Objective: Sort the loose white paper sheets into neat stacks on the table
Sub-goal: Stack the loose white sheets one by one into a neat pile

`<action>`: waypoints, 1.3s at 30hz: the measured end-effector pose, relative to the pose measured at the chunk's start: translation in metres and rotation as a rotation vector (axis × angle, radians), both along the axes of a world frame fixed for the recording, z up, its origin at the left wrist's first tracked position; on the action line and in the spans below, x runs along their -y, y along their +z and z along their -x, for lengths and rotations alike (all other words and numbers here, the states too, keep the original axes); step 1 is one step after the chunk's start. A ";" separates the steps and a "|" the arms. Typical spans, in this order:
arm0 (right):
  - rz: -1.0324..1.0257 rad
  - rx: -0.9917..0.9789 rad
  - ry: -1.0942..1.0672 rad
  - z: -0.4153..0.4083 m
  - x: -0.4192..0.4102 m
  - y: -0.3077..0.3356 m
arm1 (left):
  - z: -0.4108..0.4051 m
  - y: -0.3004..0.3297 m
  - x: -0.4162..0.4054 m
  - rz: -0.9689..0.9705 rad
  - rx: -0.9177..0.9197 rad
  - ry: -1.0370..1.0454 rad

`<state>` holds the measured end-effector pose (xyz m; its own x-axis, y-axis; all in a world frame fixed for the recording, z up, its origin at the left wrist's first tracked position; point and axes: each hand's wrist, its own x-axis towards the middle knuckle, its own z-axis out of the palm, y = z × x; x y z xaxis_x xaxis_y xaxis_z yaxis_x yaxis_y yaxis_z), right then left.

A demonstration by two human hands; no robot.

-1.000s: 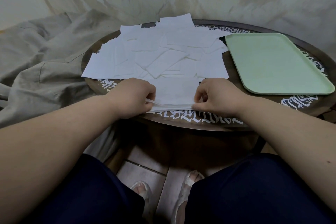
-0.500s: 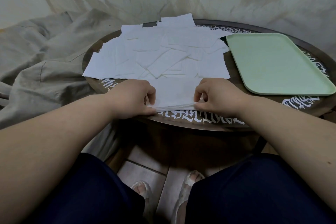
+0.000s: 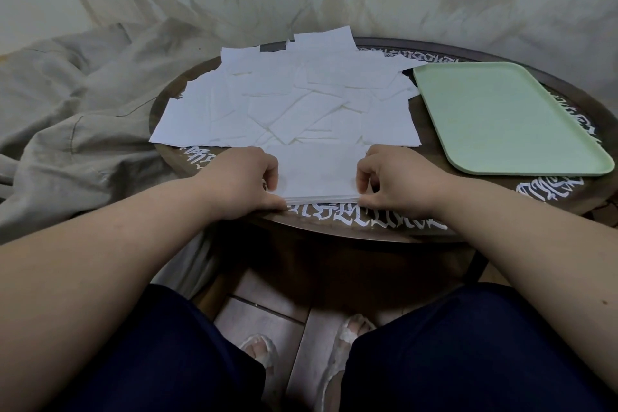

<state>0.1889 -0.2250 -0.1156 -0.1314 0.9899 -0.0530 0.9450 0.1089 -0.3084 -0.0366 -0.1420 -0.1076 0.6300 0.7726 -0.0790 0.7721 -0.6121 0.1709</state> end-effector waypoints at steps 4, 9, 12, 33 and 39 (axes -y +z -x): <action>-0.007 -0.039 -0.020 -0.001 0.001 0.000 | 0.001 -0.002 -0.001 0.051 0.012 0.021; -0.006 -0.049 -0.029 -0.001 0.001 0.001 | -0.001 -0.006 -0.004 0.033 0.086 0.027; 0.004 -0.073 -0.042 -0.001 0.001 0.001 | -0.003 -0.008 -0.006 0.024 0.106 -0.008; -0.022 -0.013 -0.088 0.004 -0.007 -0.003 | -0.006 -0.013 -0.009 0.082 0.017 -0.060; 0.068 -0.027 -0.033 0.008 -0.008 -0.005 | -0.003 -0.012 -0.009 0.142 -0.051 -0.046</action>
